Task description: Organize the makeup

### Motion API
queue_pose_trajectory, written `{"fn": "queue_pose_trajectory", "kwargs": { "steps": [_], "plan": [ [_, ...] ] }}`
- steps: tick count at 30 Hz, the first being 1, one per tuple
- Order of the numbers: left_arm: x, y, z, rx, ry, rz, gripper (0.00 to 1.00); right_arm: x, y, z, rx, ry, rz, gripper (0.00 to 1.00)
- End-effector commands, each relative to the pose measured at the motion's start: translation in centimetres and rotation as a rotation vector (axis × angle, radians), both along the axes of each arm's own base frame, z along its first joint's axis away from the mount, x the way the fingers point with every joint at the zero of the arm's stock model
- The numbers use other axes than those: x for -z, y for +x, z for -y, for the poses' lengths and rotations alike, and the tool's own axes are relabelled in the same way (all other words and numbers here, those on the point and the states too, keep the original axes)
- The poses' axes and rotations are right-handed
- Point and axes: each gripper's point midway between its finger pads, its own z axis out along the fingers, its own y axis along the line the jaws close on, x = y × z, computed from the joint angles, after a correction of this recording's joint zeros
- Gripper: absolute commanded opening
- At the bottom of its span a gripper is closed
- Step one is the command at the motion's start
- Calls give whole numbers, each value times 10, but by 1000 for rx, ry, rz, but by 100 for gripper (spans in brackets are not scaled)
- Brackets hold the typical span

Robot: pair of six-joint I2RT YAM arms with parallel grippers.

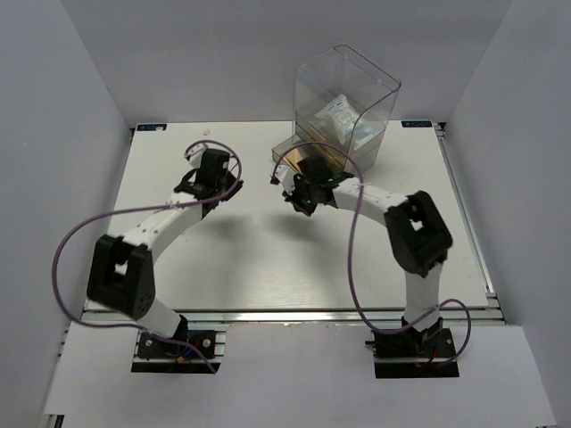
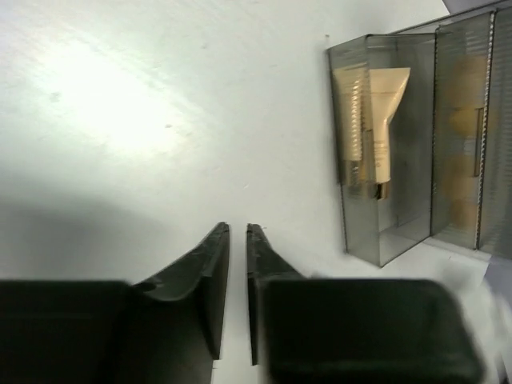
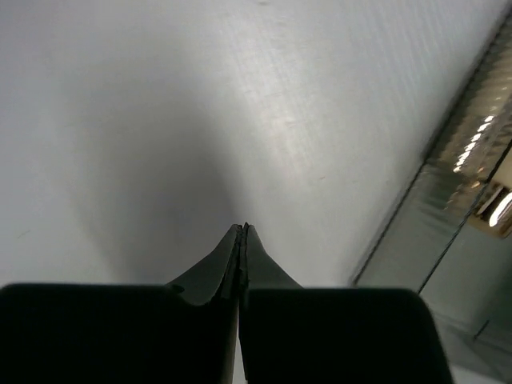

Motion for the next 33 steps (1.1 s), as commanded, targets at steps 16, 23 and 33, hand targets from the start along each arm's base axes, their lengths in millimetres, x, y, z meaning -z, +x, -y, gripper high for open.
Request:
{"fn": "queue_pose_trajectory", "kwargs": {
  "steps": [16,23,33],
  "plan": [
    [-25,-74,-61,-117,44,86,53,10,177,52,539,-368,531,24],
    [-22,-65,-53,-97,33,73,53,10,177,66,549,-379,523,56],
    [-17,-66,-52,-97,33,62,53,18,187,87,582,-407,491,72]
  ]
}}
